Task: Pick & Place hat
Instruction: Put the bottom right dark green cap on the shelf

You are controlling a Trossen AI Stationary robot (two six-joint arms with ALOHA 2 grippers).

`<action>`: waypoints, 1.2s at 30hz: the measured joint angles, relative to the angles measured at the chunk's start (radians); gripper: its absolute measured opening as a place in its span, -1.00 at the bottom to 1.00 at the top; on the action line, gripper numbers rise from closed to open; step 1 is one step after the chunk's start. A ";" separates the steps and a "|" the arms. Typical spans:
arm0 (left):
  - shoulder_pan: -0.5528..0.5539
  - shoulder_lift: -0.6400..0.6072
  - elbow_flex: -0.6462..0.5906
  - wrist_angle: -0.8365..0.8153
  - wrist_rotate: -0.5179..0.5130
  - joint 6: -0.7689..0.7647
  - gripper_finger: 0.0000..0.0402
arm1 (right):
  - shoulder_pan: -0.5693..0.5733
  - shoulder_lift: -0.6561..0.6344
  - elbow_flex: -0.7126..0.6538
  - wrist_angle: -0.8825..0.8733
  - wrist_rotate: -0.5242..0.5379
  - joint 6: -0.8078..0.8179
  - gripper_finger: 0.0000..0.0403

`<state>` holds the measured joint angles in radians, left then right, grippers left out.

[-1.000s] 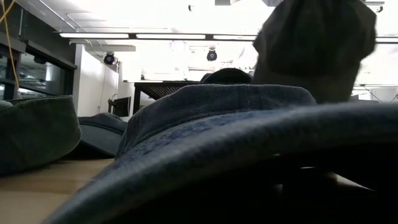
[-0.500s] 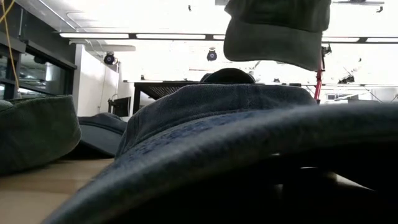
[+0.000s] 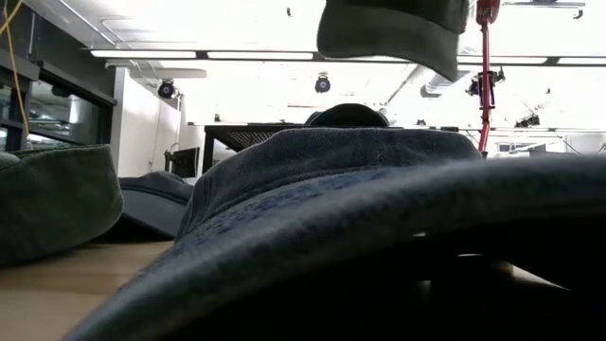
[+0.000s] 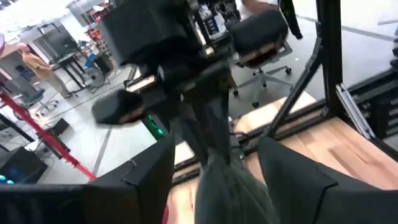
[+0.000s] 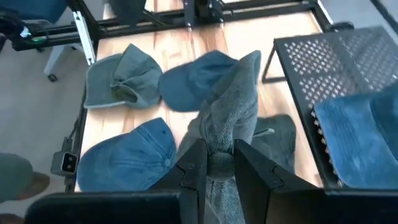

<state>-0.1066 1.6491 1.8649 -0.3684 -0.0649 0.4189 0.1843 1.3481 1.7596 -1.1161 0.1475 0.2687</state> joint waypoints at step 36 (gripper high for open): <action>-0.032 0.074 0.020 -0.001 -0.182 -0.060 -0.14 | -0.040 0.001 -0.001 0.209 -0.040 -0.139 -0.75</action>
<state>-0.1388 1.7233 1.8847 -0.3697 -0.2464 0.3588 0.1440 1.3491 1.7588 -0.9073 0.1079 0.1295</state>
